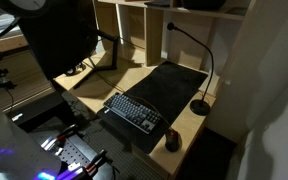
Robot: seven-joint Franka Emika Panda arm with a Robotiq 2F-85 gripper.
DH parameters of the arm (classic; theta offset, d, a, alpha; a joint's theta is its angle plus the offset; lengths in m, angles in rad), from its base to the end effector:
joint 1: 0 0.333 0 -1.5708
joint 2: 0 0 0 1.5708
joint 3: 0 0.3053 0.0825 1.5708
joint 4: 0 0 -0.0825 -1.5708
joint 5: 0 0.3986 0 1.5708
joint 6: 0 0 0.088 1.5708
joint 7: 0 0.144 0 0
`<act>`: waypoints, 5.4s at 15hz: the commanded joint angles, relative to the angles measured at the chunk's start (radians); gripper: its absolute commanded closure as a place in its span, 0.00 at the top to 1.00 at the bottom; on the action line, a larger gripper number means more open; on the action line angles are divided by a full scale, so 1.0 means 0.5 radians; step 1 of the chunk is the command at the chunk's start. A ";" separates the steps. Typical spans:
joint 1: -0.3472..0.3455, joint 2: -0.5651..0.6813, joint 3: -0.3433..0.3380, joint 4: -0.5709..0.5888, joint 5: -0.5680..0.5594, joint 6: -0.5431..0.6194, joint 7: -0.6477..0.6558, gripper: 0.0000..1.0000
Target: Pick the duck from the top cabinet and put it on the desk
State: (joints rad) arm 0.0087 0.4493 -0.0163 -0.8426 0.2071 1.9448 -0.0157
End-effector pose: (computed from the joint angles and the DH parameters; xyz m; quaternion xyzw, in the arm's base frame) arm 0.7243 0.0192 0.7023 -0.9425 -0.0008 -0.3201 0.0965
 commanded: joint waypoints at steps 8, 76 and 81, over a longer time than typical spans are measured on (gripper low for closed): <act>-0.254 -0.552 -0.019 -0.982 0.220 -0.760 -0.307 0.07; -0.578 -0.133 0.613 -2.093 1.927 1.669 -3.037 0.66; -0.541 -0.157 0.557 -2.148 1.839 1.650 -2.900 0.98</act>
State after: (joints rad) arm -0.2662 0.3580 0.2702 -1.9128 1.1344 2.7553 -1.4820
